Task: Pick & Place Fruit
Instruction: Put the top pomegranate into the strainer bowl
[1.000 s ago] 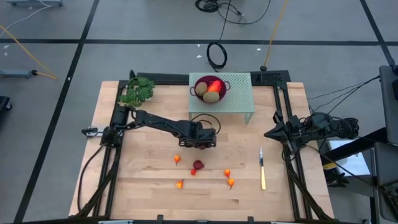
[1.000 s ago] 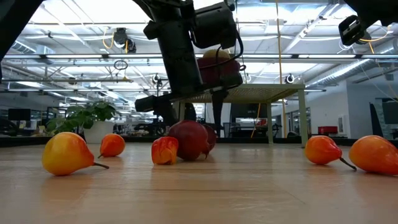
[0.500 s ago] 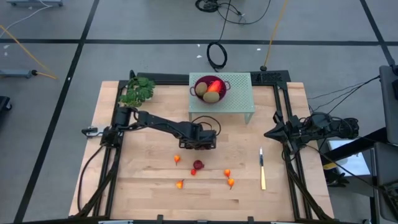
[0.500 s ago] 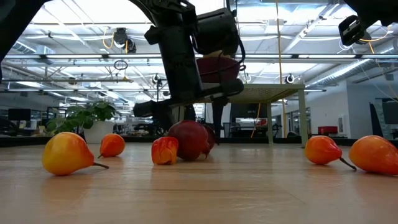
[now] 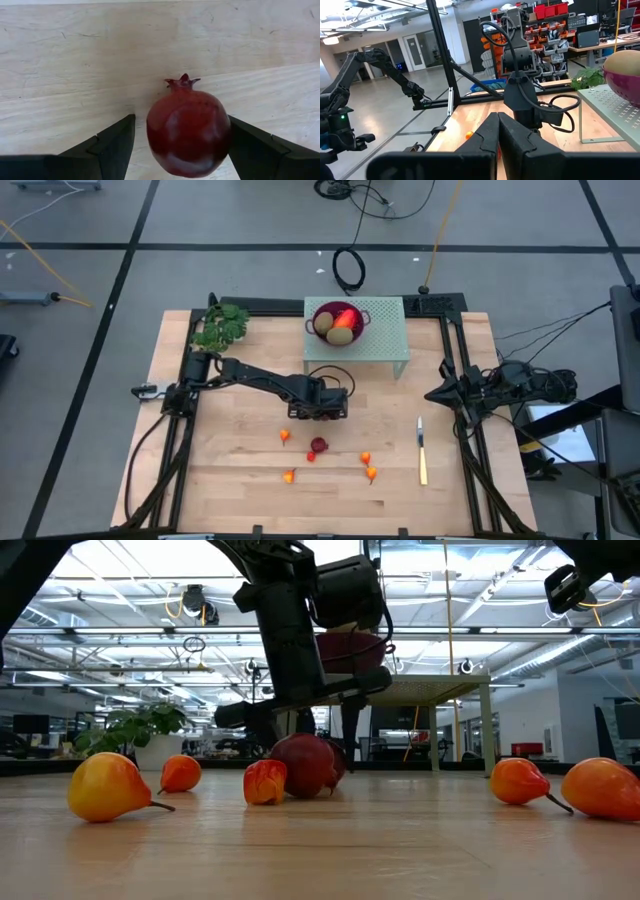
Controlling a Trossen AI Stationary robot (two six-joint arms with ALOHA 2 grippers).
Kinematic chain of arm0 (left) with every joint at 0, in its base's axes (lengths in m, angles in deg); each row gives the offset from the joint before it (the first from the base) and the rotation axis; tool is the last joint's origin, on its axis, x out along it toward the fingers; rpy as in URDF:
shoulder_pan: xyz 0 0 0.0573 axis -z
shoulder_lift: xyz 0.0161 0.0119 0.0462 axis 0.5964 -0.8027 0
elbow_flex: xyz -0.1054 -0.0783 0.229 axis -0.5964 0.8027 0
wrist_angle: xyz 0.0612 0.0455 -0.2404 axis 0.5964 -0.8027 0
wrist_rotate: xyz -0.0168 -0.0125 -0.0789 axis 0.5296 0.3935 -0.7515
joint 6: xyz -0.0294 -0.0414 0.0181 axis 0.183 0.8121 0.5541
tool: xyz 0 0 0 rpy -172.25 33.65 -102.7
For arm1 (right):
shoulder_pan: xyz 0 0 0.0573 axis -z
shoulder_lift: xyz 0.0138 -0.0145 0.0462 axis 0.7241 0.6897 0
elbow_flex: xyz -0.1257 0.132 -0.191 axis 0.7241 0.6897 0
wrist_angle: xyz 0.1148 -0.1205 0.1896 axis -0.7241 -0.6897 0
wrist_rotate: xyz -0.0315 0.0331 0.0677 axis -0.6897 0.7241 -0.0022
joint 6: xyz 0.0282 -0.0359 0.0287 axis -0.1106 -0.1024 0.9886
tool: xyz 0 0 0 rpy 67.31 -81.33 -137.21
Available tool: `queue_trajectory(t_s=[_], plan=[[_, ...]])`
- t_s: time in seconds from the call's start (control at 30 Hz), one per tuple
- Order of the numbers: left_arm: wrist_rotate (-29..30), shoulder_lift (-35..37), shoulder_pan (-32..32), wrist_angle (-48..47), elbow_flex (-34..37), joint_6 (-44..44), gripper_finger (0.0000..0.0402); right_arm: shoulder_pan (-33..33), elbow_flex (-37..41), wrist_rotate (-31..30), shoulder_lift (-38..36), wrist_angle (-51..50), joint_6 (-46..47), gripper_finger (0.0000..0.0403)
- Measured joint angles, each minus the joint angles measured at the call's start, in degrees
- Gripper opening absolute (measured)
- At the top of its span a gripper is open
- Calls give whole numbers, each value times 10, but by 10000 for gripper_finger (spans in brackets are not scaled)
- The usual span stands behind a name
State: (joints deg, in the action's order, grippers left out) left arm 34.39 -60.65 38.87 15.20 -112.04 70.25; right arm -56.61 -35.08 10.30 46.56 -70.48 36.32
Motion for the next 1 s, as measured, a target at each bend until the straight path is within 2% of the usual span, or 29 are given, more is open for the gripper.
queue_trajectory(t_s=[0.3, 0.57, 0.67, 1.0], plan=[[-2, 2, 0, 2, 0, -2, 280, 0, 0, 0, 0, 0, 0, 4], [-2, 2, 0, 10, 1, -9, 199, 0, 0, 0, 0, 0, 0, 4], [-2, 2, 0, 10, 1, -13, 180, 0, 0, 0, 0, 0, 0, 4], [7, 26, 1, -1, -10, -38, 180, 0, 0, 0, 0, 0, 0, 4]])
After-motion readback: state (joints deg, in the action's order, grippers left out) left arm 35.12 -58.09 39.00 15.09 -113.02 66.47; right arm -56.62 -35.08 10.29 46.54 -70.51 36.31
